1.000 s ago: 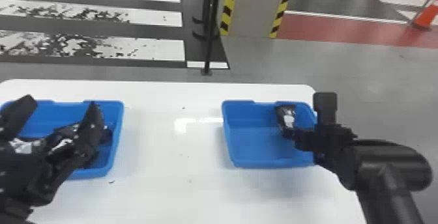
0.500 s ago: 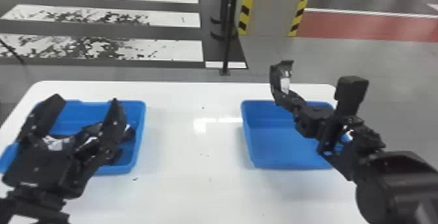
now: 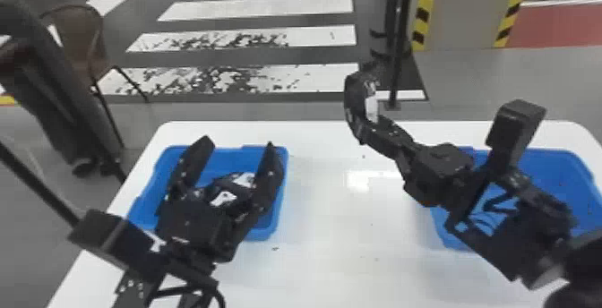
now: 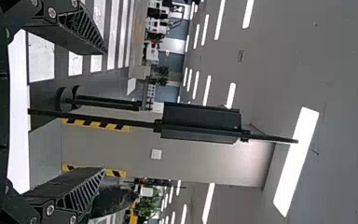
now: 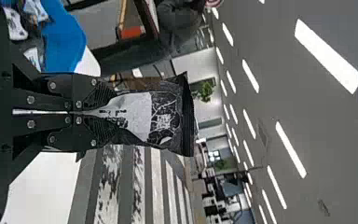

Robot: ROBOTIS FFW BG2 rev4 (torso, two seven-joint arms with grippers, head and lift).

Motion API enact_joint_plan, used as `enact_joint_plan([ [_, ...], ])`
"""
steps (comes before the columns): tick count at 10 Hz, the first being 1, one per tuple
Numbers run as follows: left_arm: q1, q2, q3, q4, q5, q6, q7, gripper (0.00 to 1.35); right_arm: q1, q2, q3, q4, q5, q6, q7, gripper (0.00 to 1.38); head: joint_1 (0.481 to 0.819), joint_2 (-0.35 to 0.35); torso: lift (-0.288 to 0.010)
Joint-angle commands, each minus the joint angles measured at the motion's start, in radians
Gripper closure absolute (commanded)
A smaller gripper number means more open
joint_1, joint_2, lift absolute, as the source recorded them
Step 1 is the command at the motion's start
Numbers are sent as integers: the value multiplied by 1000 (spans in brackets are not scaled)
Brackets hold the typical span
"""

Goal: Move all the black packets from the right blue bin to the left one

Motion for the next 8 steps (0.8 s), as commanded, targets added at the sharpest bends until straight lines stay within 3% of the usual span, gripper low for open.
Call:
enact_joint_plan([
  [1,-2,2,-6,2,7,7,-1,153,-13,-12,74,0,-41,-10,1,1150,678,179,-140],
  [5,-24,11,-28,7,25,54,-15,150,-64,-24,215,34,-97,-32,3,1150,695,265,-140],
  [8,-38,11,-36,22,27,64,-23,153,-74,-39,299,27,-142,-32,4,1150,695,289,-140],
])
